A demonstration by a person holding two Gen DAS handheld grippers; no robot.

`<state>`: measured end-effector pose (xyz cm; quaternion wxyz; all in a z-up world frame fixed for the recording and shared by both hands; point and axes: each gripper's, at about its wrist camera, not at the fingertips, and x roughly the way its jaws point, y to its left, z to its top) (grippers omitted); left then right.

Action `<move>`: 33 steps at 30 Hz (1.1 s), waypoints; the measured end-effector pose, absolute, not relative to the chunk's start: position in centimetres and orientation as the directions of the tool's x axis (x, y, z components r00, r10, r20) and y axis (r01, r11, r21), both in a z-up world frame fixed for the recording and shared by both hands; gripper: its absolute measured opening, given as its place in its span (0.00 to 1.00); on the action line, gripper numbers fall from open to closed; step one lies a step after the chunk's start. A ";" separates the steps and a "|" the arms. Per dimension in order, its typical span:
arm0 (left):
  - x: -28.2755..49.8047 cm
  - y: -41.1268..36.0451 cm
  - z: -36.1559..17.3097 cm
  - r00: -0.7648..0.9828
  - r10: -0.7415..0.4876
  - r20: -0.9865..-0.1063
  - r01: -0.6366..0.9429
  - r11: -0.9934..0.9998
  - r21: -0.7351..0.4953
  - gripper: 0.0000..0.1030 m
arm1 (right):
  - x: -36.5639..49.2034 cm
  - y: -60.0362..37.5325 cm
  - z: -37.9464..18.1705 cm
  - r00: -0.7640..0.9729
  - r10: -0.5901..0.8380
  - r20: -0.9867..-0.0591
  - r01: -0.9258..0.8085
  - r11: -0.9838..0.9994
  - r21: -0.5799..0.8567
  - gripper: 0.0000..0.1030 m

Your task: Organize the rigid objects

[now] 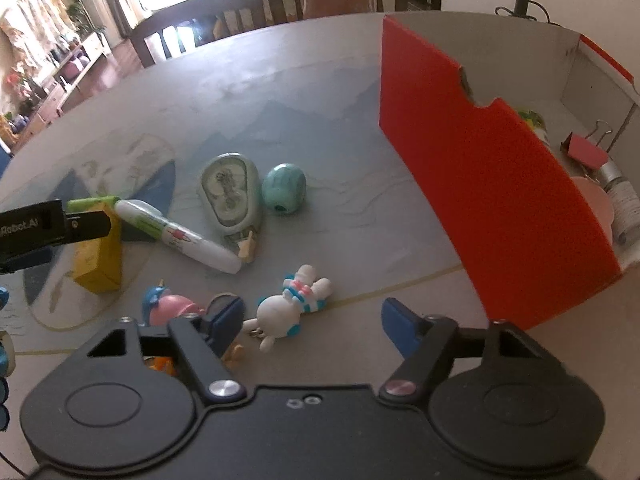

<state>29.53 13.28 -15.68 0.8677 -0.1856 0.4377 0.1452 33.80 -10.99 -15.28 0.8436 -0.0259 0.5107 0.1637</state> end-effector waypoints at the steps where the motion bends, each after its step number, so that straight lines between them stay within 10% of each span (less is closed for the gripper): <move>1: 29.7 13.2 -15.9 0.571 0.092 -0.816 -0.417 0.888 -0.192 1.00 | 33.8 -10.8 -15.3 0.426 0.249 -0.870 -0.302 0.945 0.123 0.72; 15: 30.7 13.2 -17.6 0.539 0.144 -0.830 -0.431 0.894 -0.125 0.98 | 33.3 -9.2 -16.1 0.459 0.193 -0.867 -0.332 0.943 0.034 0.51; 33: 30.1 12.6 -17.2 0.553 0.162 -0.818 -0.416 0.903 -0.103 0.39 | 32.0 -11.2 -16.0 0.476 0.206 -0.855 -0.339 0.940 0.037 0.27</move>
